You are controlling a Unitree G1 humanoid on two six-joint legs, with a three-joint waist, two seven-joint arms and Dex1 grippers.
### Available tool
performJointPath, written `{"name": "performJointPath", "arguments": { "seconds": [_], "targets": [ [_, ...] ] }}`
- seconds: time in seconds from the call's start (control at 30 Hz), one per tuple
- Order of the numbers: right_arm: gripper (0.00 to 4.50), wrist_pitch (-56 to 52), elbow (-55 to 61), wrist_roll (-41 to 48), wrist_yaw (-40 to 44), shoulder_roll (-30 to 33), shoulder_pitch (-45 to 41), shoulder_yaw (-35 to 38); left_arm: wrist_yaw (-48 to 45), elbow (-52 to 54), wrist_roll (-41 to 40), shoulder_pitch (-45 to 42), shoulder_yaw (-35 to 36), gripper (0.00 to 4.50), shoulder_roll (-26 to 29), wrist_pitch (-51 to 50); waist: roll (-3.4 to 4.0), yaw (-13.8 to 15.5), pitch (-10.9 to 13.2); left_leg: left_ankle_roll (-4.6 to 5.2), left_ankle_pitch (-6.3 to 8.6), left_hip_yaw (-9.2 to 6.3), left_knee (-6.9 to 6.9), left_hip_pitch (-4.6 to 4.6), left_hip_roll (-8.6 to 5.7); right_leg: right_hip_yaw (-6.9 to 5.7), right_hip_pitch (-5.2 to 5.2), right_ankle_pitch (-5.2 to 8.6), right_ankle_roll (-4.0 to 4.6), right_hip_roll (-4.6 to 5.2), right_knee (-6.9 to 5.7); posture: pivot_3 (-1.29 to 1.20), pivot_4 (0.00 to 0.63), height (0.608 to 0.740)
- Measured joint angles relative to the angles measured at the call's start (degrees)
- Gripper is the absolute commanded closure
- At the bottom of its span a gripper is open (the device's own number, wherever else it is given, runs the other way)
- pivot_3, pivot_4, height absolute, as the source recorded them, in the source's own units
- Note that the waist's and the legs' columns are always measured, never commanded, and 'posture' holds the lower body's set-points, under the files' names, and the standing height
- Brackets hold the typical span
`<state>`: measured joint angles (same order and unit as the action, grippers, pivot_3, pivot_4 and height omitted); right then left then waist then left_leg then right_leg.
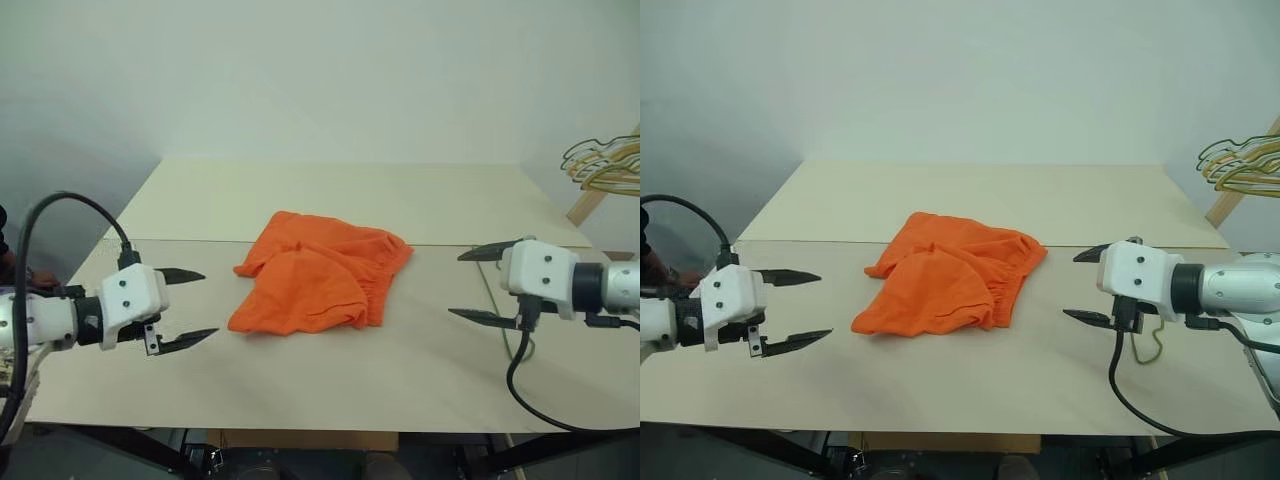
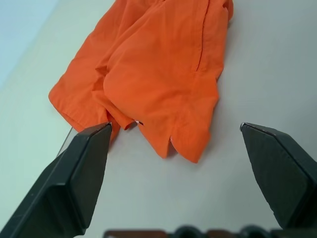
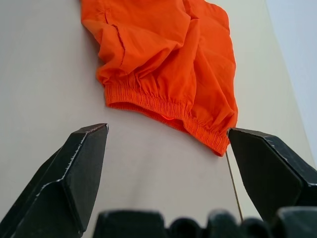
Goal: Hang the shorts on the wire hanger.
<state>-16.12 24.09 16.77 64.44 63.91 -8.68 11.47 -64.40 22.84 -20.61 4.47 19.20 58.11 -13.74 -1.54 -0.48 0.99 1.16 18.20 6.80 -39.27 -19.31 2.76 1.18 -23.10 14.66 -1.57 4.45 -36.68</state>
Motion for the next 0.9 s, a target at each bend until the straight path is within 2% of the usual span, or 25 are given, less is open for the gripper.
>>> {"name": "performJointPath", "arguments": {
  "seconds": [0.27, 0.43, 0.67, 0.9],
  "targets": [
    [0.05, 5.6, -2.1, -2.5, -1.3, -3.2, -1.2, -2.0, 2.5, 0.1, 0.2, -1.6, 0.0, 0.00, -1.0, -0.9, 0.00, 0.3, 0.0, 0.00, 0.00, 0.01, 0.00, 0.00, -0.01, 0.01, -0.01, 0.00, 0.00, 0.00, -0.01, 0.04, 0.000, 0.740],
    [0.05, 6.1, -2.3, -4.5, -1.6, -3.4, -1.7, -4.0, 1.9, 0.0, 1.2, 0.3, -0.3, 0.00, -0.5, -0.6, 0.00, 0.3, 0.0, -0.01, 0.00, 0.02, 0.00, 0.01, 0.00, 0.00, 0.00, 0.00, 0.00, -0.01, -0.01, 0.01, 0.000, 0.740],
    [0.05, 5.8, -2.4, -12.8, -4.1, -5.6, -5.5, -14.2, 1.1, -2.0, 7.6, 4.7, -3.2, 0.00, 0.8, 3.2, 0.04, -0.4, 0.0, -0.02, -0.01, 0.07, 0.00, 0.00, 0.01, -0.03, -0.05, 0.01, 0.03, -0.02, -0.04, -0.03, 0.000, 0.740],
    [0.05, 2.6, -6.2, -21.5, -5.7, -14.5, -12.4, -28.0, -0.5, -8.0, 10.2, 4.7, -5.4, 0.00, 1.4, 6.3, 0.04, -1.2, 0.0, -0.04, -0.02, 0.30, 0.00, -0.04, 0.02, -0.11, -0.10, 0.03, 0.06, -0.01, -0.06, -0.03, 0.000, 0.740]
  ]
}}
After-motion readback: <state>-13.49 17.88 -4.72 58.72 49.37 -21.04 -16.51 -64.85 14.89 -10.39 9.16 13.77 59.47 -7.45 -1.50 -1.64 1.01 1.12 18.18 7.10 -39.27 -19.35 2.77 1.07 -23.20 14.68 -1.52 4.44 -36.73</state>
